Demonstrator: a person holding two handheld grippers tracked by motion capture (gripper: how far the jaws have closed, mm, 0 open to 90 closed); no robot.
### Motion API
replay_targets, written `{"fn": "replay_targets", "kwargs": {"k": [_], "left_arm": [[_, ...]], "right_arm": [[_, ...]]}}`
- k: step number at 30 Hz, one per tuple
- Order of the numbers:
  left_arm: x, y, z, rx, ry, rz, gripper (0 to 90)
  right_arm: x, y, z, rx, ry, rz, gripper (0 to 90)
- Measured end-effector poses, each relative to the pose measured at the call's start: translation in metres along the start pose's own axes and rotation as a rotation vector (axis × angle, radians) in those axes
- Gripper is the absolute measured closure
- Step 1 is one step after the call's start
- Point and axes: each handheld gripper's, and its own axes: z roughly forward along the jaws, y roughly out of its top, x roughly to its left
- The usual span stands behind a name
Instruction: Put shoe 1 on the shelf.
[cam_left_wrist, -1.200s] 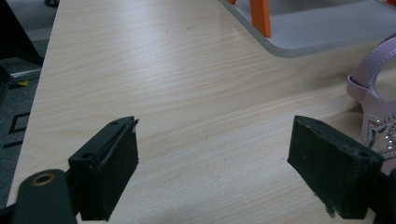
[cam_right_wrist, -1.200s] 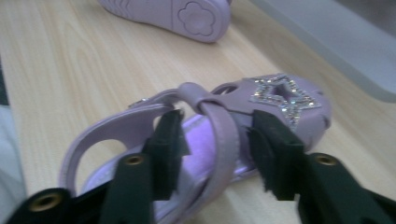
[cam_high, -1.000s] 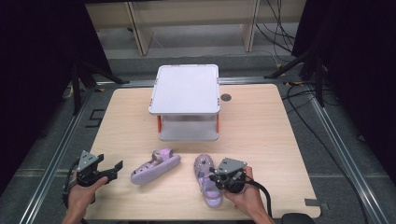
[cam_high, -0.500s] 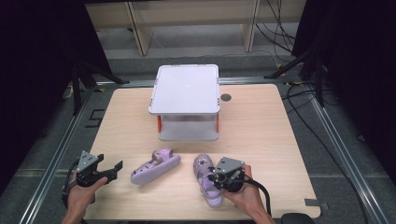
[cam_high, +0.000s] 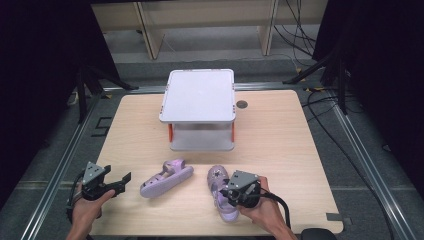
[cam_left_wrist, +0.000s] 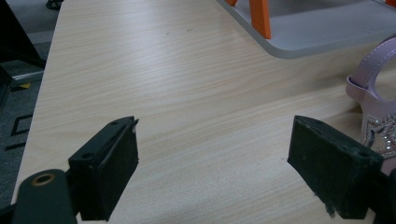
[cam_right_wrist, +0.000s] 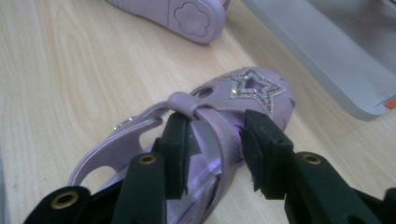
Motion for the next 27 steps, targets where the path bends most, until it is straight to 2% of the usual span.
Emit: {"fn": "replay_targets", "kwargs": {"k": [3, 6, 7, 8, 9, 14, 18, 19, 23, 27], "left_arm": [[0.0, 0.0, 0.0, 0.0, -0.001, 0.003, 15.3], [0.0, 0.0, 0.0, 0.001, 0.001, 0.001, 15.3], [0.0, 0.0, 0.0, 0.001, 0.001, 0.001, 15.3], [0.0, 0.0, 0.0, 0.001, 0.001, 0.003, 15.3], [0.0, 0.0, 0.0, 0.001, 0.0, 0.001, 15.3], [0.0, 0.0, 0.001, -0.006, -0.006, -0.002, 15.3], [0.001, 0.0, 0.0, -0.003, 0.0, -0.007, 15.3], [0.001, 0.0, 0.0, -0.004, 0.001, -0.004, 15.3], [0.001, 0.0, 0.0, -0.002, 0.002, -0.006, 15.3], [0.001, -0.001, 0.001, -0.009, -0.005, -0.008, 15.3]], "right_arm": [[0.001, 0.0, 0.0, 0.0, 0.015, -0.012, 60.2], [0.001, 0.002, -0.001, -0.002, 0.013, -0.031, 71.8], [0.001, 0.002, -0.001, -0.002, 0.013, -0.031, 71.8], [0.0, 0.003, -0.002, -0.003, 0.008, -0.051, 78.4], [-0.001, 0.003, -0.004, -0.001, 0.005, -0.047, 79.3], [-0.008, 0.004, -0.007, -0.021, 0.01, -0.038, 81.6], [-0.016, 0.009, -0.015, -0.059, 0.022, -0.015, 82.1], [-0.019, 0.014, -0.02, -0.08, 0.019, -0.004, 82.2], [-0.024, 0.023, -0.027, -0.103, 0.019, 0.0, 82.2], [-0.034, 0.041, -0.035, -0.138, 0.034, 0.02, 82.2]]}}
